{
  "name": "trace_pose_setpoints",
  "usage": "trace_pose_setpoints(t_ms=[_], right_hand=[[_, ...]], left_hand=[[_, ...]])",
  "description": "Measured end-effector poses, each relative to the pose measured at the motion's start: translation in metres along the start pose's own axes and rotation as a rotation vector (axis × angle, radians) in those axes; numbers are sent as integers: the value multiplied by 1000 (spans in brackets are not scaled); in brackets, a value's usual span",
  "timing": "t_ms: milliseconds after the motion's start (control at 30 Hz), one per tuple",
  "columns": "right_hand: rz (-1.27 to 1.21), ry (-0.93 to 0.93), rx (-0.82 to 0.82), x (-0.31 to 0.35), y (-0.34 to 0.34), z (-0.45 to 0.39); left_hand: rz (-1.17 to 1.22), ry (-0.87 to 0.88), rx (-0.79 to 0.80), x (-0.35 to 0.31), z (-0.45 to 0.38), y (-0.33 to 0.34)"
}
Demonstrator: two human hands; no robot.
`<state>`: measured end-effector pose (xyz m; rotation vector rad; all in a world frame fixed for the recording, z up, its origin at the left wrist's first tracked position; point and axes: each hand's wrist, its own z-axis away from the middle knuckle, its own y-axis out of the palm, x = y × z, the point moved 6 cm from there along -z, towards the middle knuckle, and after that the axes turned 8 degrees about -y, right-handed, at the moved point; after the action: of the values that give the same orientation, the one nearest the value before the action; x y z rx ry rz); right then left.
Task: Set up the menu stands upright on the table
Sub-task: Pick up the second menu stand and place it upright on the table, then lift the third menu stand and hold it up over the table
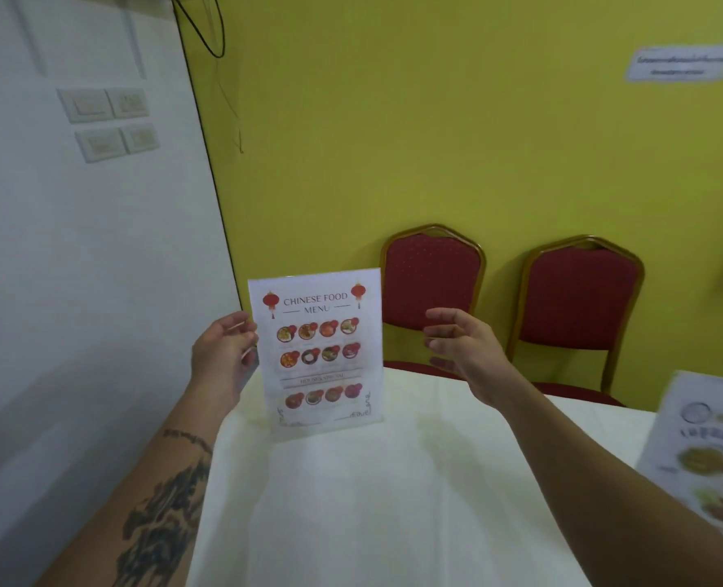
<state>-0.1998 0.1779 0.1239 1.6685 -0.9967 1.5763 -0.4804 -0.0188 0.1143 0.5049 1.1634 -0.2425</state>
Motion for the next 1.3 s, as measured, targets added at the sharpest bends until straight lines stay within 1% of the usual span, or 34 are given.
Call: trace_pose_setpoints(t_ms=[133,267,333,467,567,667,767,900,1000,1100,1167,1300], right_hand=[[-12,-19,2,5,-42,42],[-39,-30,-16,14,-98,92],[-67,-34,-43,17,-130,118],[-74,-28,-105,18,-196,169],[-90,-19,-173,18,-246,202],[-112,-18,-235,23,-291,228],[-117,-23,-313,28,-332,243],[-157,-8,-437,27,-377,248],[-131,28,-492,21,-398,241],[-76,74,-500,14,-406,229],[-45,114,-479,8,-405,219],[-34,137,-430,-5,-397,199]], left_hand=[[36,-24,135,15,45,34],[38,-49,329,40,110,88],[32,-78,440,58,143,119],[-40,-113,602,97,208,177],[-74,-144,684,126,246,214],[-125,-151,709,147,273,243],[-158,-127,698,158,288,266],[-187,-86,666,163,295,289],[-202,-46,633,165,291,301],[-243,16,622,168,286,314],[-256,28,631,173,283,323],[-233,25,703,183,275,340]])
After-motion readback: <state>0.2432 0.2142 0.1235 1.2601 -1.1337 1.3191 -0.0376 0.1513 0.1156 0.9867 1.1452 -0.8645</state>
